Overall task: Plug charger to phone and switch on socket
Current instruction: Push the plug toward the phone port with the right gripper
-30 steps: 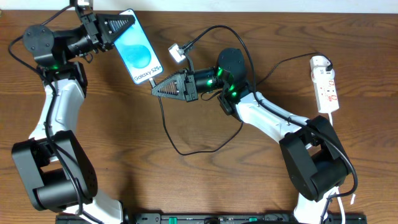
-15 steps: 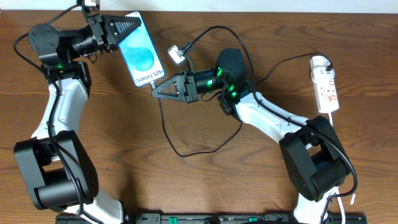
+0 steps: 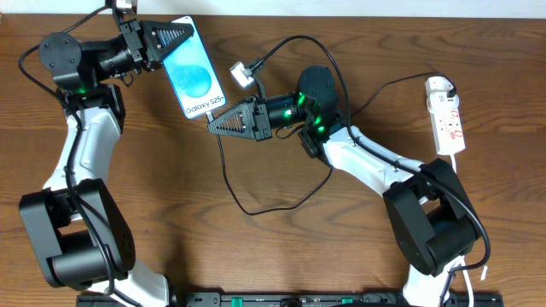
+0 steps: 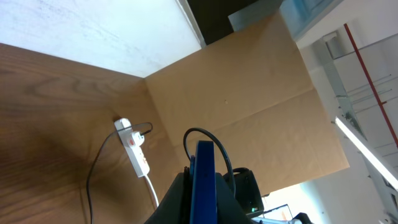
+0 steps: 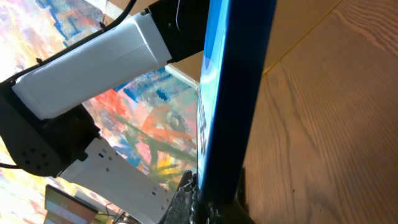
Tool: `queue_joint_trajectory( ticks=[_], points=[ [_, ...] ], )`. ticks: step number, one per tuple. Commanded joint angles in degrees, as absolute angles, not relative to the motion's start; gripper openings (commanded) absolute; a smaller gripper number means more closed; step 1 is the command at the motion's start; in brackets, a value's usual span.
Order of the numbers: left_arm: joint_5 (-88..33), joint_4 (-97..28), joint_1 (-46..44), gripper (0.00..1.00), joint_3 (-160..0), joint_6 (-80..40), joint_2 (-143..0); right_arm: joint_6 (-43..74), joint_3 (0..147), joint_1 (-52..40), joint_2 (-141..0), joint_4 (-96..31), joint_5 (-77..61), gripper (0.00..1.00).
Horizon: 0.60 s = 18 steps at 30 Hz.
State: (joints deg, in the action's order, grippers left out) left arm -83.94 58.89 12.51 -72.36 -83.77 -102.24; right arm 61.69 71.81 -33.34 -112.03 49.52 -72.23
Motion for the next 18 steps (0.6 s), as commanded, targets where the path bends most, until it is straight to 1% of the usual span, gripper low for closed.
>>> queue_joint_trajectory(
  ticks=[1, 13, 14, 15, 17, 18],
  points=[
    [-90.0, 59.3, 11.2, 0.07, -72.4, -83.8, -100.9, 62.1, 72.4, -32.6, -111.4, 49.9, -64.9, 0.01],
    [-90.0, 59.3, 11.2, 0.07, -72.4, -83.2, -100.9, 62.1, 72.4, -32.6, -111.4, 49.9, -65.0, 0.02],
    [-90.0, 59.3, 11.2, 0.07, -72.4, -83.1, -100.9, 62.1, 72.4, -32.6, -111.4, 49.9, -65.1, 0.06],
    [-90.0, 59.3, 11.2, 0.07, -72.4, -83.1, -100.9, 62.1, 72.4, -32.6, -111.4, 49.9, -65.1, 0.13],
    [-90.0, 59.3, 11.2, 0.07, -72.4, -82.5, -100.9, 62.1, 72.4, -32.6, -111.4, 50.0, -65.1, 0.33],
    [-90.0, 59.3, 11.2, 0.07, -72.4, -82.4, -100.9, 62.1, 72.4, -32.6, -111.4, 50.0, -65.1, 0.37]
  ],
)
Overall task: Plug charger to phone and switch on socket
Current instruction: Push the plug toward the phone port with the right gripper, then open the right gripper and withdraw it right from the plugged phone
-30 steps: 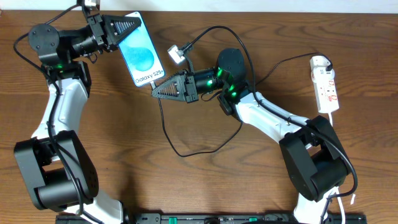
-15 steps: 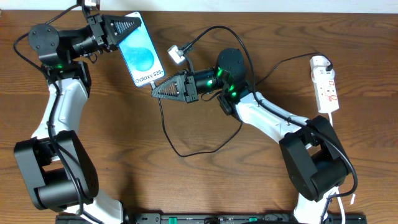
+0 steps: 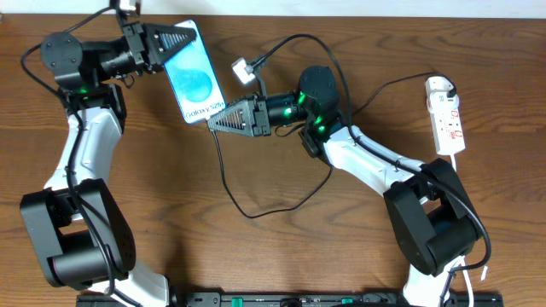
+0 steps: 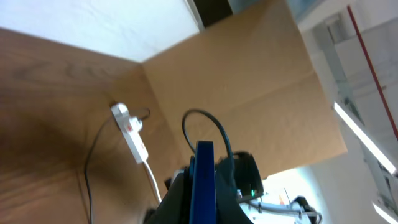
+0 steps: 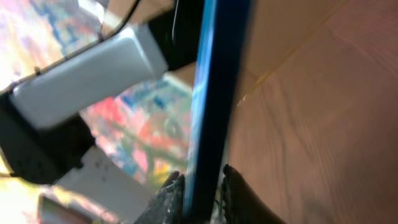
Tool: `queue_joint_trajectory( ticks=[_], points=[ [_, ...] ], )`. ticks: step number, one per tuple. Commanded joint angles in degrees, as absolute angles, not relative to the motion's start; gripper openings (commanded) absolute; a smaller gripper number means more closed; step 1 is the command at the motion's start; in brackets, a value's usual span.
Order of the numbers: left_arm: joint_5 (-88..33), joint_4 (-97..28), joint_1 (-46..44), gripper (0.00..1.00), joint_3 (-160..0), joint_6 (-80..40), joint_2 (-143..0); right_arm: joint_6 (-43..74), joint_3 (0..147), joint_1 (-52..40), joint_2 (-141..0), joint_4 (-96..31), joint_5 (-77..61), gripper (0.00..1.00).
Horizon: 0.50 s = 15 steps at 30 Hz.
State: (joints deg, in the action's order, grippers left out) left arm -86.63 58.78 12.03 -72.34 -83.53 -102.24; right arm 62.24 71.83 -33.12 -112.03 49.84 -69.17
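The phone (image 3: 192, 72), screen lit blue, is held off the table at the back left, with my left gripper (image 3: 175, 38) shut on its top end. In the left wrist view it shows edge-on (image 4: 202, 180) between the fingers. My right gripper (image 3: 211, 122) is at the phone's bottom end, shut on the charger plug, which is hidden. In the right wrist view its fingers (image 5: 171, 190) flank the phone's edge (image 5: 214, 93). The black charger cable (image 3: 235, 192) hangs from that gripper and loops across the table. The white socket strip (image 3: 446, 115) lies at the far right.
A white adapter (image 3: 242, 70) on a black cable lies just right of the phone, behind my right gripper. The strip's own lead (image 3: 384, 89) runs left toward my right arm. The socket strip (image 4: 130, 130) also shows in the left wrist view, by a cardboard wall (image 4: 249, 81).
The phone and my left gripper have shifted slightly up and left. My right gripper has moved up to stay at the phone's bottom end. Both wrist views are blurred.
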Motion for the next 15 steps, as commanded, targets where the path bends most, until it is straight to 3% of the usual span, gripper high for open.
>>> queue_joint_trajectory(
  ticks=[1, 11, 13, 15],
  points=[
    [-90.0, 59.3, 11.2, 0.07, -72.4, -82.3, -100.9, 62.1, 72.4, -32.6, -111.4, 50.0, -65.1, 0.46],
    [-90.0, 59.3, 11.5, 0.07, -72.4, -81.2, -100.9, 61.0, 72.4, -32.5, -111.4, 50.1, -66.0, 0.75],
    [-90.0, 59.3, 11.9, 0.07, -72.4, -80.6, -100.9, 61.0, 72.4, -32.1, -111.4, 50.4, -66.7, 0.88],
    [-90.0, 59.3, 12.7, 0.07, -72.4, -80.6, -100.9, 61.0, 72.4, -31.5, -111.4, 50.4, -67.7, 0.92]
  ],
)
